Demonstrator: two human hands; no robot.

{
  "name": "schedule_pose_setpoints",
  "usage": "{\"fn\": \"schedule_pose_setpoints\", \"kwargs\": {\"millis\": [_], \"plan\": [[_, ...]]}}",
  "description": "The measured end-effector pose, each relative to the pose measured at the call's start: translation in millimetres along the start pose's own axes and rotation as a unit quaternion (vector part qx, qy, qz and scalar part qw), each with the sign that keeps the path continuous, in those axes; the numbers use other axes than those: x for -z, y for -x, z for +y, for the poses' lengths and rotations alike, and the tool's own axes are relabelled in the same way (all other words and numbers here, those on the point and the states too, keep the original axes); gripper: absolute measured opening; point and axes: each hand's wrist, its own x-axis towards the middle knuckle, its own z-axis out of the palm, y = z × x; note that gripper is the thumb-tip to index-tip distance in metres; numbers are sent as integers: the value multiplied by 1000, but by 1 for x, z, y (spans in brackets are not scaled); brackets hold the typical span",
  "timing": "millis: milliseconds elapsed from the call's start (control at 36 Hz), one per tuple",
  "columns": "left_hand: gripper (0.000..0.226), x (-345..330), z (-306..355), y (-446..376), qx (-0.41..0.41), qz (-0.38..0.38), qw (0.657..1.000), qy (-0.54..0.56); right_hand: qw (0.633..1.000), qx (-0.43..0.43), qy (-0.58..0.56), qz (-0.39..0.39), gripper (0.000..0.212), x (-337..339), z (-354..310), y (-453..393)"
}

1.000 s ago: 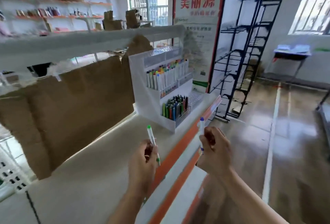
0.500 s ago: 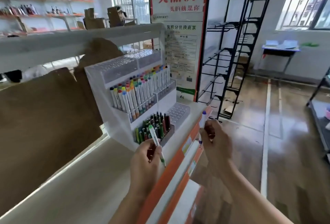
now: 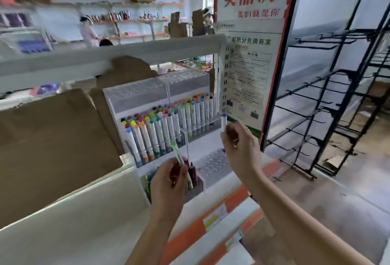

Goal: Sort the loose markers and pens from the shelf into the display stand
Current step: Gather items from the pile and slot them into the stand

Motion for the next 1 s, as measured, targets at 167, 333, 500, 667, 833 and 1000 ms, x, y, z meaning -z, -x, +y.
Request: {"fn": "schedule_pose_setpoints", "kwargs": {"millis": [167,333,500,667,833,1000], "plan": [[26,-3,3,-16,-1,25,999,-23,997,37,-74,-3,17,-29,-4,-31],[22,-5,-8,-36,-17,56,998,-27,995,62,-77,-32,16,-55,-7,-58],[20,-11,-8,-49,8,49,999,-18,992,91,-69,-58,10,-70,-4,-72],[14,-19,-3,-56,-9,58,998,-33,989,88,-37,-111,17,-78,0,-80],[18,-27,0,-55,-16,83,995,-48,975,104,-5,-194,15,-83,7,-80],[7,-38,-1,-54,8,117,991,-71,965,125,31,-226,17,-87,18,-81]]}}
